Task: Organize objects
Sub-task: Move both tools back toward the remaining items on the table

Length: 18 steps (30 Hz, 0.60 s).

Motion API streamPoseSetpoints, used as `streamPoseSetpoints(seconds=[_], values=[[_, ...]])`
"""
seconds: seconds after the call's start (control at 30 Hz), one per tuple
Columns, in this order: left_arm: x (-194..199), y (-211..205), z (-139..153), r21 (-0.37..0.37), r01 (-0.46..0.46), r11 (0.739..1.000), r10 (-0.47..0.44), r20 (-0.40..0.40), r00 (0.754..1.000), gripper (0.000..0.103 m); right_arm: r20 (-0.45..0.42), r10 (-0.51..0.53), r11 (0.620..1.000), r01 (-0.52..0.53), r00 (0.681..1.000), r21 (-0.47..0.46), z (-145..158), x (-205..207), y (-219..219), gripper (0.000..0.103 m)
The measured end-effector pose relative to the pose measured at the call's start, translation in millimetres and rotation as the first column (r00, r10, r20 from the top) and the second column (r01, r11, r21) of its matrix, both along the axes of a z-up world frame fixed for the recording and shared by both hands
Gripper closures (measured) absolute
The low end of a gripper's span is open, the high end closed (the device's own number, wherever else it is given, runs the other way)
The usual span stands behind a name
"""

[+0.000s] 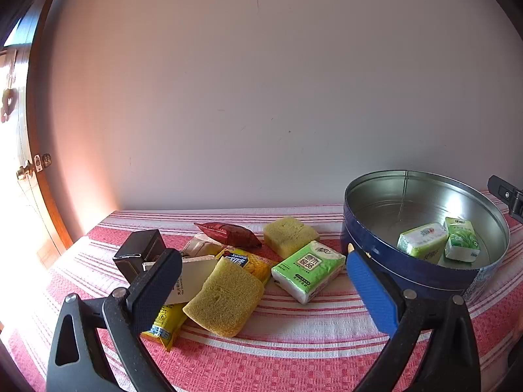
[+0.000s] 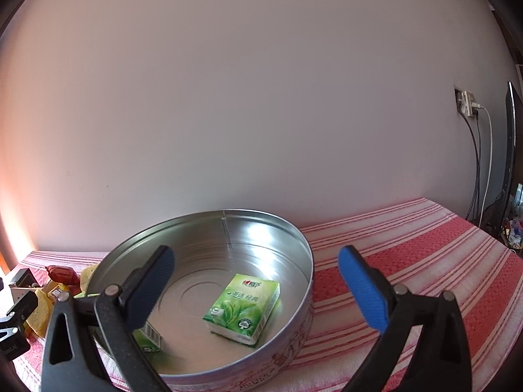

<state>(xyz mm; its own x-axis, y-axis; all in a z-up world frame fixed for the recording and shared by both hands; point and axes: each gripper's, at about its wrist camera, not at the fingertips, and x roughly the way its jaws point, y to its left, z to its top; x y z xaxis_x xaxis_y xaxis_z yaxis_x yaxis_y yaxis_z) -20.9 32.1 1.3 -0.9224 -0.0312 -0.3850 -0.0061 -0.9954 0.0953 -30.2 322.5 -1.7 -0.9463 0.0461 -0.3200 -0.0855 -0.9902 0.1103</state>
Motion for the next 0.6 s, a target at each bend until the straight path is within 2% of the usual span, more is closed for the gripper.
streamPoseSetpoints(seconds=[0.2, 0.4, 0.6], values=[[-1, -32, -3, 0.024, 0.003, 1.0, -0.004, 0.041, 0.999, 0.001, 0.022, 0.041, 0.997, -0.039, 0.999, -0.059, -2, 17, -16, 0.001], [-3, -64, -7, 0.032, -0.013, 0.999, 0.011, 0.072, 0.997, 0.001, 0.046, 0.105, 0.994, -0.105, 0.993, -0.016, -6, 30, -51, 0.001], [-6, -104, -11, 0.075, -0.061, 0.995, 0.052, 0.105, 0.993, 0.001, 0.084, 0.2, 0.978, -0.204, 0.976, 0.036, -10, 36, -94, 0.001]])
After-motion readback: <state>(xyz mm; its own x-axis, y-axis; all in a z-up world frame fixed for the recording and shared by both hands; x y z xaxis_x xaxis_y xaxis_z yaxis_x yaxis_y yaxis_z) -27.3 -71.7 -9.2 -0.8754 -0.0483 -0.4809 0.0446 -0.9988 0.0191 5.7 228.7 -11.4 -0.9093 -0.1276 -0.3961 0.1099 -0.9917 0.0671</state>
